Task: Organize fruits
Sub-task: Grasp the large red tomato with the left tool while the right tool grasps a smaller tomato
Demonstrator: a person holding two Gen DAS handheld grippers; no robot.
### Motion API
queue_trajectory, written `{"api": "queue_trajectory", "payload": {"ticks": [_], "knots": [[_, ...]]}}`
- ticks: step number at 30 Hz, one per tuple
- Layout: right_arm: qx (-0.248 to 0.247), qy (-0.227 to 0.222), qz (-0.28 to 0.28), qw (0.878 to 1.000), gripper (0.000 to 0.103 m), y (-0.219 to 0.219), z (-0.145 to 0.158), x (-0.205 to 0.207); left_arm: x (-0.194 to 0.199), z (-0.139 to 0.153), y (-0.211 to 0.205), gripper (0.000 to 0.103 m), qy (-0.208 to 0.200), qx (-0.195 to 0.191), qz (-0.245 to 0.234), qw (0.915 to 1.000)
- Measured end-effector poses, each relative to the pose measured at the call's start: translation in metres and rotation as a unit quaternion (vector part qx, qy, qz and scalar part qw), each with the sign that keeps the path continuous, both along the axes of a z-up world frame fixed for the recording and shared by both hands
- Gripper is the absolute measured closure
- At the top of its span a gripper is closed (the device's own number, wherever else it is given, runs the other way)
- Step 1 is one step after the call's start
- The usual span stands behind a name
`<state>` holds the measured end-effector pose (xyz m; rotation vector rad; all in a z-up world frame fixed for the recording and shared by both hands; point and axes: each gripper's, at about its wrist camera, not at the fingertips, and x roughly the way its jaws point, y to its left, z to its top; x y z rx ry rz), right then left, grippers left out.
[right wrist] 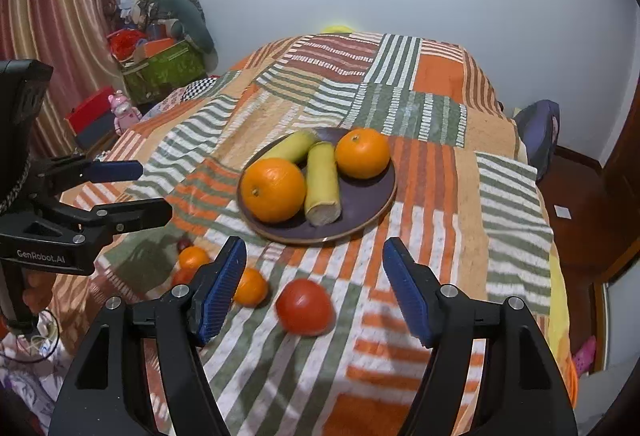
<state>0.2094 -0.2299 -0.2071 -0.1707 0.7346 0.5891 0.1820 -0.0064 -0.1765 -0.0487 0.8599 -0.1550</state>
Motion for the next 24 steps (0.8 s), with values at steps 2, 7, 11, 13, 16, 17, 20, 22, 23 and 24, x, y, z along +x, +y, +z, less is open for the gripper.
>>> {"api": "queue_trajectory", "payload": {"ticks": [2,7,11,13,16,17,20,22,23,24], "knots": [[0.001,0.006,0.0,1.0,0.035,0.0,-0.004,-0.008,-0.007,-0.003,-0.003,0.021,0.0,0.01,0.0,1.0],[0.002,0.018,-0.006,1.0,0.035,-0.001,-0.016,-0.022,-0.02,-0.015,-0.013,0.021,0.018,0.013,-0.001,0.9997],[0.001,0.024,-0.018,1.0,0.035,-0.006,-0.025,-0.024,-0.024,-0.03,-0.019,0.021,0.039,0.008,0.0,0.9992],[0.004,0.033,-0.022,0.999,0.035,-0.009,-0.03,-0.022,-0.024,-0.036,-0.023,0.021,0.045,0.008,-0.002,0.9989],[0.005,0.041,-0.026,0.999,0.035,-0.012,-0.036,-0.019,-0.024,-0.04,-0.028,0.023,0.046,0.003,-0.004,0.9989],[0.004,0.044,-0.027,0.999,0.035,-0.013,-0.039,-0.018,-0.024,-0.042,-0.03,0.025,0.046,0.002,-0.007,0.9989],[0.006,0.052,-0.026,0.998,0.035,-0.013,-0.046,-0.014,-0.022,-0.046,-0.037,0.027,0.05,0.004,-0.018,0.9986],[0.003,0.056,-0.021,0.998,0.035,-0.011,-0.05,-0.011,-0.021,-0.05,-0.041,0.033,0.057,0.001,-0.027,0.998],[0.002,0.057,-0.018,0.998,0.035,-0.01,-0.051,-0.01,-0.019,-0.053,-0.043,0.035,0.061,0.003,-0.03,0.9977],[-0.001,0.056,-0.014,0.998,0.035,-0.008,-0.052,-0.01,-0.017,-0.056,-0.044,0.039,0.064,0.004,-0.034,0.9974]]}}
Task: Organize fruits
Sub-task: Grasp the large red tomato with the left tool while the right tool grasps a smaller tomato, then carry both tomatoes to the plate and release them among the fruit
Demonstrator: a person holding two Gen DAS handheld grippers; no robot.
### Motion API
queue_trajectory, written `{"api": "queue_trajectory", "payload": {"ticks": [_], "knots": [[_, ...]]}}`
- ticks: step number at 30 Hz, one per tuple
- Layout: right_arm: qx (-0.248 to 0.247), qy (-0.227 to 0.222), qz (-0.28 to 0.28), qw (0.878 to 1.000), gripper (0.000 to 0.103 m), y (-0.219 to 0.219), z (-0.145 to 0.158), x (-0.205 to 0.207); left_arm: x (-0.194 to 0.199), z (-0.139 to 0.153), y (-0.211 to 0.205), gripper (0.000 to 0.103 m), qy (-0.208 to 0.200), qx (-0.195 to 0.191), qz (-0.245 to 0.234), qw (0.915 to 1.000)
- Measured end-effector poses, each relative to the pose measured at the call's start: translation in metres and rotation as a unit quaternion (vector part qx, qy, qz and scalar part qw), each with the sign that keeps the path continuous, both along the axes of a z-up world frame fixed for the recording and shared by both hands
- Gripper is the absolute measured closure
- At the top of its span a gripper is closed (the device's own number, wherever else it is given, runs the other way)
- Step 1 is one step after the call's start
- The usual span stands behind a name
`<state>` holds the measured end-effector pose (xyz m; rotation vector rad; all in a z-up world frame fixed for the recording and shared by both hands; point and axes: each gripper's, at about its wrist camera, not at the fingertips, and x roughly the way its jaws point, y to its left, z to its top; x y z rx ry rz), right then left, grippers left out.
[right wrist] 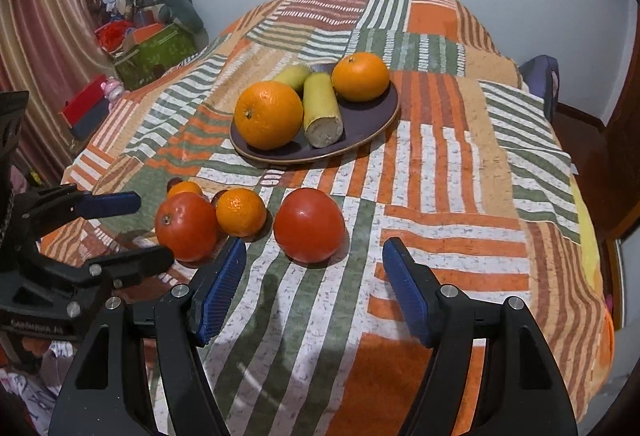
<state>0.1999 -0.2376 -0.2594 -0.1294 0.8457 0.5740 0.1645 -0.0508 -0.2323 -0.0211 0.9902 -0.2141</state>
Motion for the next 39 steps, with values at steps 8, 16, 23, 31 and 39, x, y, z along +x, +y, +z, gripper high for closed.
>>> {"api": "queue_trajectory", "payload": {"ticks": [8,16,23,31,39], "knots": [[-0.017,0.004,0.024,1.0,0.037,0.013,-0.012,0.011,0.013,-0.012,0.003,0.049,0.017,-0.014,0.004,0.9998],[-0.028,0.008,0.03,0.999,0.059,0.019,-0.021,0.016,0.016,-0.012,0.002,0.054,0.013,-0.013,0.004,0.9998],[-0.013,0.018,0.027,0.999,0.061,0.012,-0.018,0.016,0.015,-0.008,0.006,0.055,0.016,-0.019,0.002,0.9997],[-0.008,0.008,0.019,1.0,0.061,0.01,-0.007,0.015,0.012,0.013,0.015,0.055,-0.013,-0.013,0.01,0.9998],[-0.01,-0.02,0.017,1.0,0.061,0.011,0.016,0.016,0.019,0.039,0.032,0.055,-0.044,-0.004,0.024,0.9987]]}}
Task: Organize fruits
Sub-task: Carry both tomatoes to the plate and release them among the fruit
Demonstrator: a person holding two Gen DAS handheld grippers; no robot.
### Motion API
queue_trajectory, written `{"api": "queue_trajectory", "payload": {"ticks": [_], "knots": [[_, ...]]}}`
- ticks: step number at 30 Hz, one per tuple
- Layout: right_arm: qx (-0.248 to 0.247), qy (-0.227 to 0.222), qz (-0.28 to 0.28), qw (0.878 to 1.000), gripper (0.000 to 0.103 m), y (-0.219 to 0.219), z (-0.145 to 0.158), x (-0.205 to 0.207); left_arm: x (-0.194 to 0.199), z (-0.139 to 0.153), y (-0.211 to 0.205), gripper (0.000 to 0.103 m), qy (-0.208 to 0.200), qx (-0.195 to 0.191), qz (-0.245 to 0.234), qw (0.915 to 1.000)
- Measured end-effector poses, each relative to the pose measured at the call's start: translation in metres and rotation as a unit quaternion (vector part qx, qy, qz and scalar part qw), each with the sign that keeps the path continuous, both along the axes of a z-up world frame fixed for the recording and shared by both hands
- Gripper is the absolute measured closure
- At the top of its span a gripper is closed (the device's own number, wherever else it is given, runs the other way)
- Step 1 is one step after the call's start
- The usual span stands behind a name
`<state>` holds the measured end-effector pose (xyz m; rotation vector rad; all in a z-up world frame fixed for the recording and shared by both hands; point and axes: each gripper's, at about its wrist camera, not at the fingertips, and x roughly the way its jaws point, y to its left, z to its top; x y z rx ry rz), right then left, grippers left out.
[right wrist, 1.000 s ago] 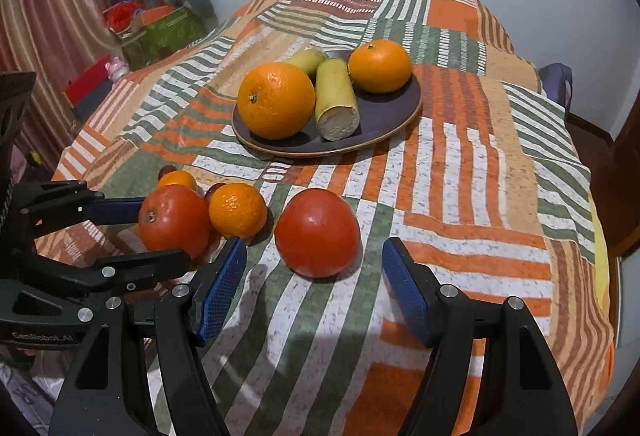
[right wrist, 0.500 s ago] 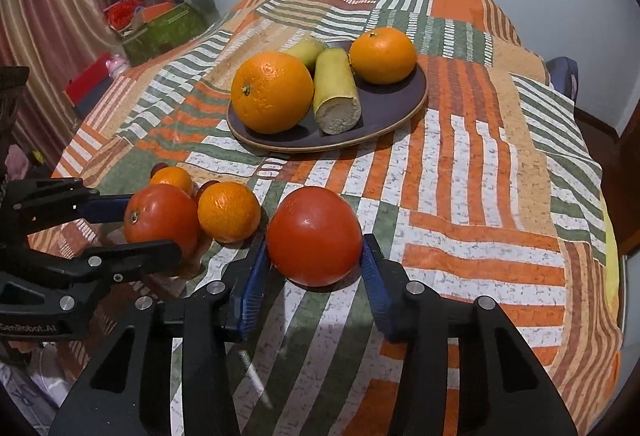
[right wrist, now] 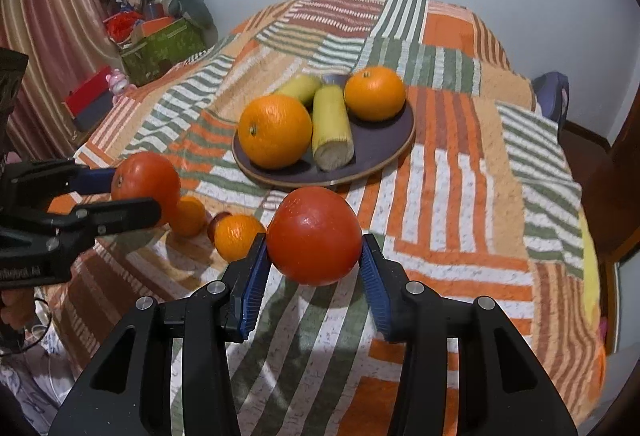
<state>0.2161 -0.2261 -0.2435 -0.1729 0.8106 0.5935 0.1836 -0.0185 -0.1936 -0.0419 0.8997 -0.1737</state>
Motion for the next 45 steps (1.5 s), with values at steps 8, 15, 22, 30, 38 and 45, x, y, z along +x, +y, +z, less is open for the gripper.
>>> {"api": "queue_trajectory", "payload": {"ticks": [8,15,22,30,38,45], "knots": [[0.002,-0.027,-0.003,1.0,0.061,0.004,0.02,0.014,0.024,0.019,0.016,0.055,-0.018,-0.002,0.014,0.9997],[0.008,-0.039,-0.006,0.999,0.061,0.01,0.028,0.034,0.058,0.026,0.023,0.055,-0.02,-0.006,0.017,0.9996],[0.006,-0.045,-0.01,0.999,0.061,0.012,0.031,0.054,0.092,0.026,0.021,0.055,-0.023,0.003,0.012,0.9997],[-0.005,-0.048,-0.015,0.999,0.061,0.014,0.024,0.076,0.131,0.016,0.015,0.055,-0.016,0.004,0.008,0.9998],[-0.011,-0.029,-0.019,0.999,0.061,0.018,0.004,0.097,0.161,-0.008,0.004,0.055,0.005,0.008,-0.001,1.0],[-0.012,-0.014,-0.019,1.0,0.061,0.02,-0.009,0.105,0.176,-0.025,0.002,0.055,0.022,0.002,0.002,0.9997]]}}
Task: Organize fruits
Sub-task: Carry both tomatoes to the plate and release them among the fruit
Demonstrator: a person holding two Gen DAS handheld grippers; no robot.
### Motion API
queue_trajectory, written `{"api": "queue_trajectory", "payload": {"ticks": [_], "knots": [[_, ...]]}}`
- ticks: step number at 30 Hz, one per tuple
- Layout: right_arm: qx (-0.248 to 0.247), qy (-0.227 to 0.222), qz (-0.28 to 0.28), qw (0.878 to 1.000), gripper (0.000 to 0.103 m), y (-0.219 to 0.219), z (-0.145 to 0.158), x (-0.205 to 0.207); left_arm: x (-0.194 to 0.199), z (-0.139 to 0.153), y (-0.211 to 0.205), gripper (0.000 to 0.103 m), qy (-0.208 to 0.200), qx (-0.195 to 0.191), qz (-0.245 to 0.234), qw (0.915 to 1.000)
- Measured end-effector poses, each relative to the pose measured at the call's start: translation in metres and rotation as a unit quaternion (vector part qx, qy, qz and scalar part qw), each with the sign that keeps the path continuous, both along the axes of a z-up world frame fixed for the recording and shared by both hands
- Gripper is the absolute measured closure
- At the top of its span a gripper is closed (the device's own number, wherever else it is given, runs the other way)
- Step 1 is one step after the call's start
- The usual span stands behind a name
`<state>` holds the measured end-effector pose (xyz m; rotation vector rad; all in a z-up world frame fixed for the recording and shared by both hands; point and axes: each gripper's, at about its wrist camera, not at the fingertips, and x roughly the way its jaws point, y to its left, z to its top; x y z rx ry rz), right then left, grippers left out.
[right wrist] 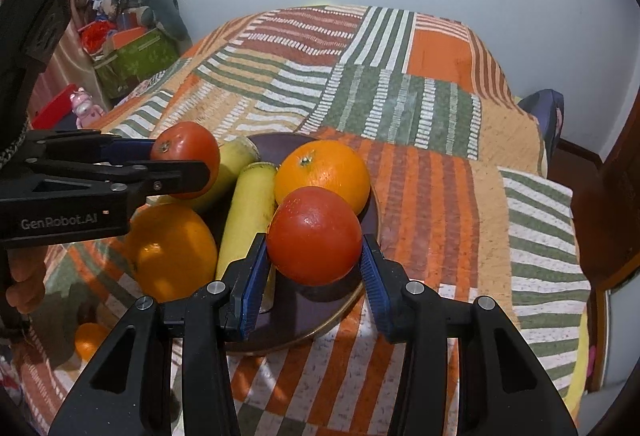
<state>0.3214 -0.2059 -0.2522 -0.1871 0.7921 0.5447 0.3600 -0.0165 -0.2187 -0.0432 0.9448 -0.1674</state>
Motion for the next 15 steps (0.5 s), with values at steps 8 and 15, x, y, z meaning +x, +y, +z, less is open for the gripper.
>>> {"api": "queue_trajectory", "payload": {"ticks": [8,15], "knots": [[0.008,0.014,0.002,1.0,0.061,-0.0037,-0.0072,0.0028,0.0027,0.0009,-0.0065,0.052,-0.011,0.011,-0.005,0.9999],[-0.011,0.015,-0.004,1.0,0.059,-0.0026,-0.0068,0.0029,-0.0034,0.0038,-0.0049,0.037,-0.008,0.011,-0.001,0.9999]]}}
